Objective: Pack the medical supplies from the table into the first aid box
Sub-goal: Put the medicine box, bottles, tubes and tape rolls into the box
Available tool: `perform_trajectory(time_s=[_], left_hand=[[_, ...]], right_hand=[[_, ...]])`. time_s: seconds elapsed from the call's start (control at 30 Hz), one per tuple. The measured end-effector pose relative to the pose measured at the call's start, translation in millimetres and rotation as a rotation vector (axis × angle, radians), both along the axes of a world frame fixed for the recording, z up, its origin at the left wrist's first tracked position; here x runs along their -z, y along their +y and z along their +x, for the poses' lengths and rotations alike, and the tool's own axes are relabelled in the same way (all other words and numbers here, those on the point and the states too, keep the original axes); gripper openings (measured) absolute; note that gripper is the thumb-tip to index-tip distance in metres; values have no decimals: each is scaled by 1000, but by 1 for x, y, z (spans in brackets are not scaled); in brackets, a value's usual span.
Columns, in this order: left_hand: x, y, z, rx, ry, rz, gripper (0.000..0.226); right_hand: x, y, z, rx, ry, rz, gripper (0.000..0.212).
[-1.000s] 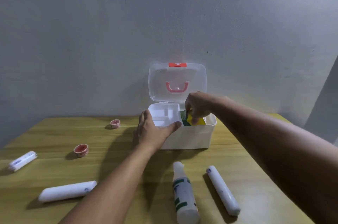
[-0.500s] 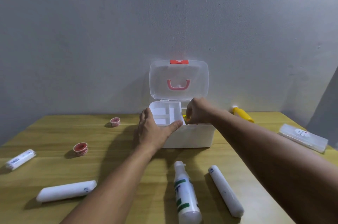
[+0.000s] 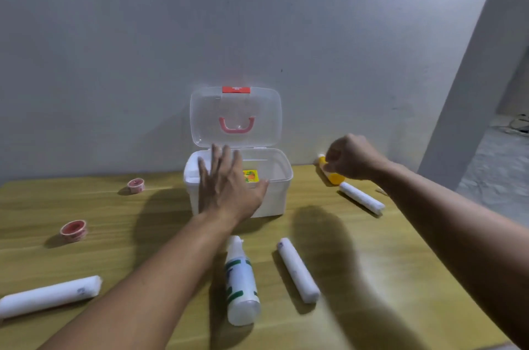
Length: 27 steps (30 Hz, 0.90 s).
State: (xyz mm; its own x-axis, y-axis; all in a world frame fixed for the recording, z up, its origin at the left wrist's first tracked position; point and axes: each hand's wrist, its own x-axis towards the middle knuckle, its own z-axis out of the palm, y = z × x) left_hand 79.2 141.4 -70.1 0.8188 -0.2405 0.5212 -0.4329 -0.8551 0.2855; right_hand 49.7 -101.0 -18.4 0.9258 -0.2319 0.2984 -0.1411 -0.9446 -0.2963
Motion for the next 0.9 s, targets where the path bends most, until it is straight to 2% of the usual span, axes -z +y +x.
perform_trajectory(time_s=[0.1,0.17,0.3,0.5,0.8,0.9], left_hand=[[4,-21,-12,276,-28,66,54],[9,-34,-17,372,-81,107,45],[16,-49,-12,341,-148,159,41],[23,-62,-5,285,-298,280,43],[28,-66,-4,288,-272,236,44],[28,-66,-4,285,-270,234,44]], right_hand=[[20,-36,-19,131,137,-62,20],[34,-58,-29,213,173,-88,23],[57,-96,-47,384,163,-85,28],[80,-133,-58,406,332,-48,53],[84,-134,-63,452,295,-35,36],[81,-133,-70,405,282,22,40]])
